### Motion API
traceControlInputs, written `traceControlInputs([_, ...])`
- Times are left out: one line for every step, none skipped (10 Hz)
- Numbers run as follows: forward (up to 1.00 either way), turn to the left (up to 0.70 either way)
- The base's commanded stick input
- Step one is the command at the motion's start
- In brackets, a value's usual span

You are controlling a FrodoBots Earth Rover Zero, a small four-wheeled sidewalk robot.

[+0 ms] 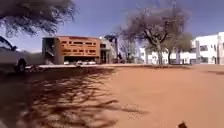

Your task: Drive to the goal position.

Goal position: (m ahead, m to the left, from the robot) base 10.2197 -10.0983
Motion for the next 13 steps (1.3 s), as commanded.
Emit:
traceControlInputs([1.0, -0.4])
traceControlInputs([1.0, -0.4])
traceControlInputs([1.0, -0.4])
traceControlInputs([1.0, -0.4])
traceControlInputs([1.0, -0.4])
traceControlInputs([1.0, -0.4])
traceControlInputs([1.0, -0.4])
traceControlInputs([1.0, -0.4])
traceControlInputs([1.0, -0.4])
traceControlInputs([1.0, -0.3])
traceControlInputs([1.0, -0.1])
traceControlInputs([1.0, 0.0])
traceControlInputs([1.0, 0.0])
